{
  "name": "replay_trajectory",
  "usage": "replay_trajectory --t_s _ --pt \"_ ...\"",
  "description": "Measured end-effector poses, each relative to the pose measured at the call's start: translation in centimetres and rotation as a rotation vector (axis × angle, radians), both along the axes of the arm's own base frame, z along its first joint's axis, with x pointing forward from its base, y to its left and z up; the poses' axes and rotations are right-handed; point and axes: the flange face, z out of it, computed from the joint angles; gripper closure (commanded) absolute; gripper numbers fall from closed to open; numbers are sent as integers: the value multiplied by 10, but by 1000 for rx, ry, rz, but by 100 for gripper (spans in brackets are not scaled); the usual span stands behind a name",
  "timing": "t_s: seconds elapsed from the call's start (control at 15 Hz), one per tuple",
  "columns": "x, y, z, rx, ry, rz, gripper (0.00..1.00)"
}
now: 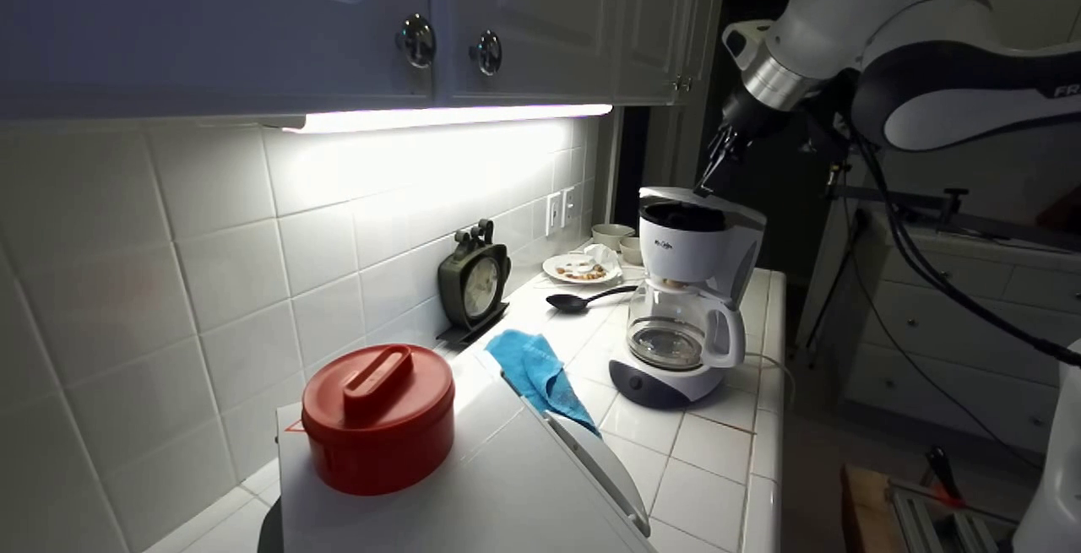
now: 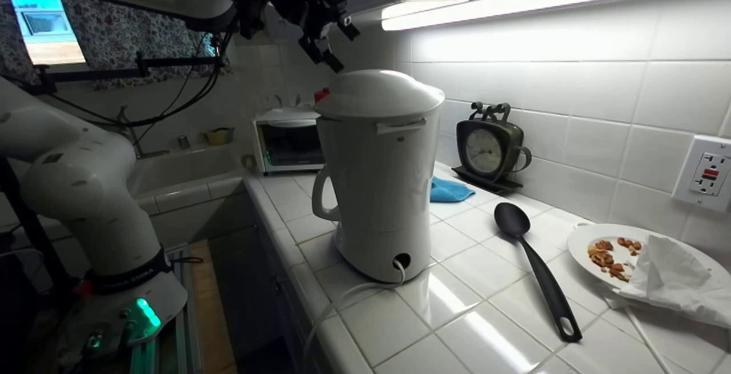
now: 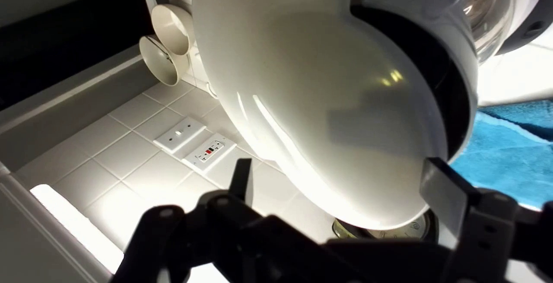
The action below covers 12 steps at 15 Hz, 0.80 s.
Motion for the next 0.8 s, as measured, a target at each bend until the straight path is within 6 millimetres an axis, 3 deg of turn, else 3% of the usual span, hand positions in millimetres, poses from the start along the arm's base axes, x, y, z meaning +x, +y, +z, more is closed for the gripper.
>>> replay_trajectory --t_s 0.4,0.8 --pt "13 -1 -11 2 26 46 0" --pt "19 22 -10 22 24 92 0"
